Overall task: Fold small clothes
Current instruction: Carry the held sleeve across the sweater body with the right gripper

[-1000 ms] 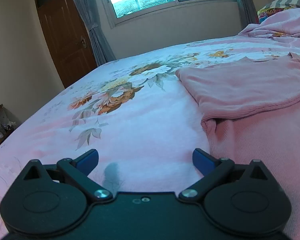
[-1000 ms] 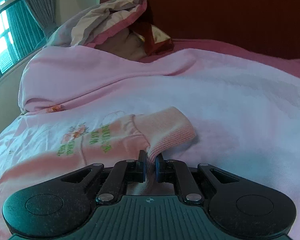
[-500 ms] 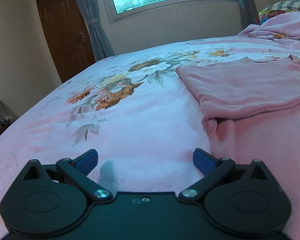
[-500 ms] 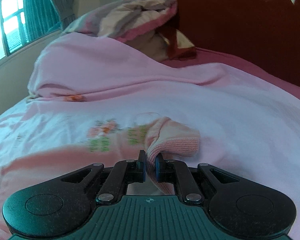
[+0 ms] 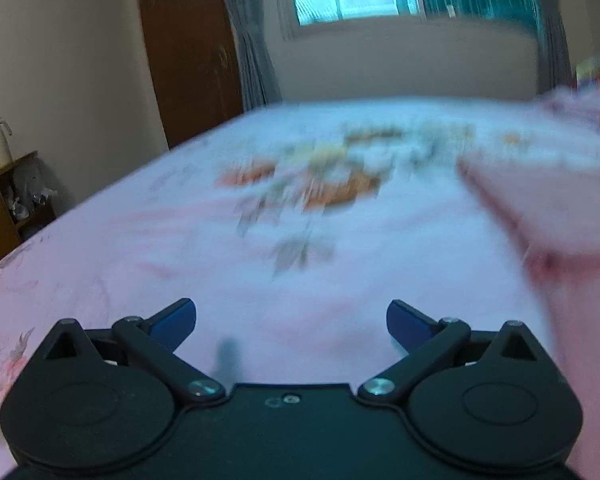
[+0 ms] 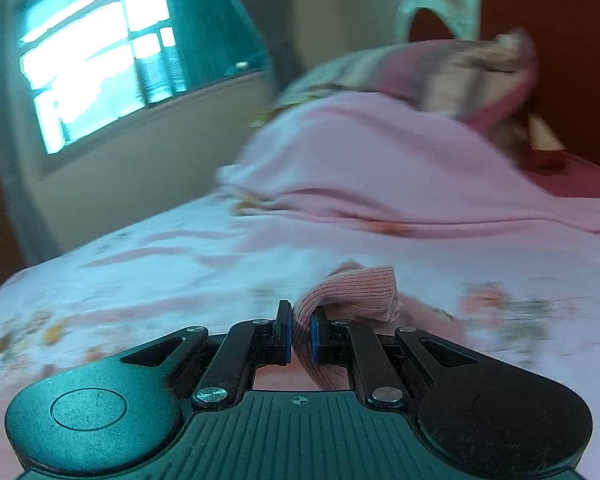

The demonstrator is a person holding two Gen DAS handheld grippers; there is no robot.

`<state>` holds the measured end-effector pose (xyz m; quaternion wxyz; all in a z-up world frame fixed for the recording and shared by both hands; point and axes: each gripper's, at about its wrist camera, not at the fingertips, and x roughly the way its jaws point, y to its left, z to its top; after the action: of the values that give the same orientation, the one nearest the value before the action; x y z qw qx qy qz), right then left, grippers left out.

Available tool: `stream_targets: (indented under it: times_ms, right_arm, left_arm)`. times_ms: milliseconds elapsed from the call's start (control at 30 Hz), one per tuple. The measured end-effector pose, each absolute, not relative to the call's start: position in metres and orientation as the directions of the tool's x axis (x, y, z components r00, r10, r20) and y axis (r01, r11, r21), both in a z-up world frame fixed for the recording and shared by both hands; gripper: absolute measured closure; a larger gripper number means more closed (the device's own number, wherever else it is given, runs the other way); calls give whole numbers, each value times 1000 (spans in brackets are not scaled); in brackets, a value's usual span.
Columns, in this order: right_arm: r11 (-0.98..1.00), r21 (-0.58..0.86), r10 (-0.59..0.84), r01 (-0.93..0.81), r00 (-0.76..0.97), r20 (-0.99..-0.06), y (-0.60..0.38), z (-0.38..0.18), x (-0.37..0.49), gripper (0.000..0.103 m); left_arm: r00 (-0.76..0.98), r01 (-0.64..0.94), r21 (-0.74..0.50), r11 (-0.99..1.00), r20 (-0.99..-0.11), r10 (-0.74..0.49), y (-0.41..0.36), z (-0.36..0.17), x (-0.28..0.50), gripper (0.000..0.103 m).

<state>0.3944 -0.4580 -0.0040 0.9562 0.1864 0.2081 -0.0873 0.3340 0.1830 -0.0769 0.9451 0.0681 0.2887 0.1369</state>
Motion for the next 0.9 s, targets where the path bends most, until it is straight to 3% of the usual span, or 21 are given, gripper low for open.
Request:
stream_targets:
  times_ms: [267,500,667,900]
  right_arm:
    - [926,371,93,72,908,-409,-341,-10,435,95]
    - [945,319,208,-70,881,-425,-245,-32,443,95]
    - [977,183,188,-113,863,-469,-192,-57,444,95]
    - [985,76,170,-153,881,-442,-174,-71,429,95]
  left_arm:
    - [776,-208,142,968,-579,251,197,-91,337,2]
    - [783,-209,97,973,-580,226,202,-93,336,2]
    - [786,-209,88,974,-577,221,202,-93,335,2]
    - [788,-209,91,974,-574,223,201,-93,335,2]
